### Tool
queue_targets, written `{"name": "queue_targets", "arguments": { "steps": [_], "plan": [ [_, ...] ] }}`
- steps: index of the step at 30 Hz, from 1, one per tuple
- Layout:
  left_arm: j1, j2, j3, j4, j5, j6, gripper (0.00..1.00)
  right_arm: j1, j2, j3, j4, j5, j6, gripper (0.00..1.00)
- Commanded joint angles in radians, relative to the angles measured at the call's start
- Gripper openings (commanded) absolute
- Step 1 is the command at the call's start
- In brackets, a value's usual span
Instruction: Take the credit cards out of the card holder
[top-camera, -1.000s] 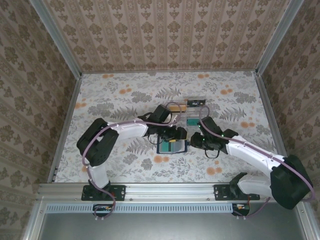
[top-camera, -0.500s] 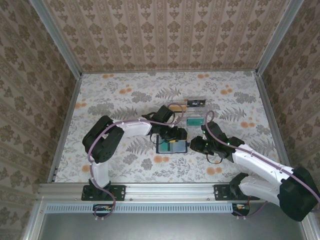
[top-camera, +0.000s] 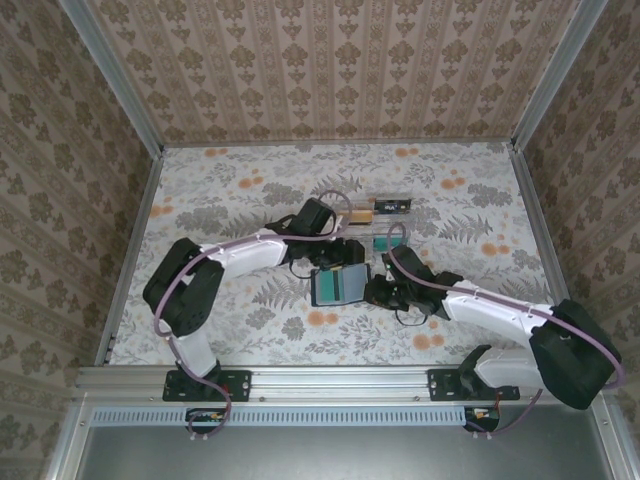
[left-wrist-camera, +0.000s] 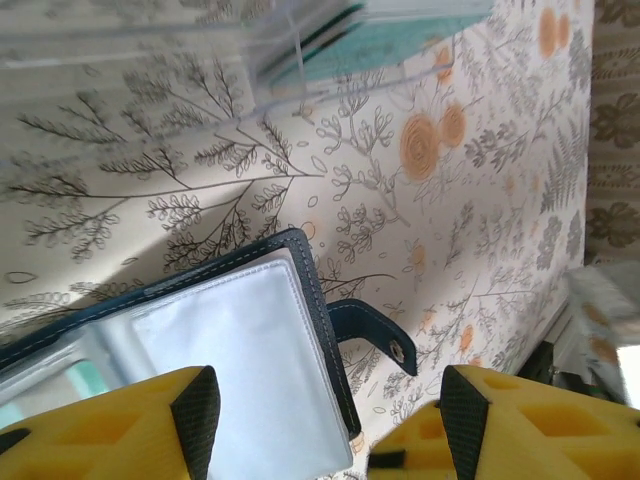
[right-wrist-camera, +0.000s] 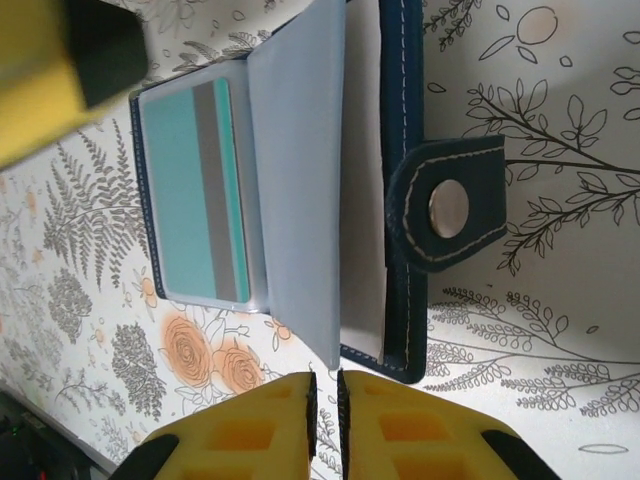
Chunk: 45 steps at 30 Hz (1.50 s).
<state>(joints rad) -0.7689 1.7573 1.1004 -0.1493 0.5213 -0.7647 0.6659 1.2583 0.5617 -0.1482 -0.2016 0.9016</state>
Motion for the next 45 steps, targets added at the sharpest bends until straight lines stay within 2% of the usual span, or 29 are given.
{"name": "queue_targets", "arguments": {
  "steps": [1, 12, 17, 19, 24, 27, 30, 36, 45],
  "plan": [
    [0.016, -0.054, -0.032, -0.042, -0.018, -0.005, 0.64, 0.006, 0.039, 0.057, 0.017, -0.014, -0.001, 0.18],
    [0.076, -0.213, -0.165, -0.101, -0.100, 0.006, 0.63, 0.011, 0.096, 0.198, -0.115, 0.020, -0.053, 0.19],
    [0.086, -0.269, -0.222, -0.117, -0.128, 0.004, 0.60, 0.024, 0.100, 0.266, -0.174, 0.041, -0.078, 0.24],
    [0.089, -0.283, -0.244, -0.116, -0.141, -0.002, 0.55, 0.024, 0.120, 0.288, -0.181, 0.033, -0.089, 0.24],
    [0.086, -0.289, -0.298, -0.064, -0.152, -0.034, 0.32, 0.025, 0.229, 0.341, -0.170, -0.008, -0.144, 0.24],
    [0.087, -0.263, -0.304, -0.040, -0.145, -0.039, 0.22, 0.024, 0.280, 0.364, -0.185, 0.007, -0.176, 0.23],
    [0.087, -0.221, -0.305, -0.015, -0.134, -0.042, 0.22, 0.021, 0.324, 0.391, -0.230, 0.049, -0.207, 0.22],
    [0.085, -0.174, -0.291, -0.007, -0.130, -0.033, 0.29, 0.021, 0.347, 0.380, -0.272, 0.141, -0.231, 0.20],
    [0.083, -0.126, -0.280, 0.022, -0.096, -0.027, 0.41, 0.021, 0.368, 0.307, -0.225, 0.136, -0.213, 0.21]
  ]
}}
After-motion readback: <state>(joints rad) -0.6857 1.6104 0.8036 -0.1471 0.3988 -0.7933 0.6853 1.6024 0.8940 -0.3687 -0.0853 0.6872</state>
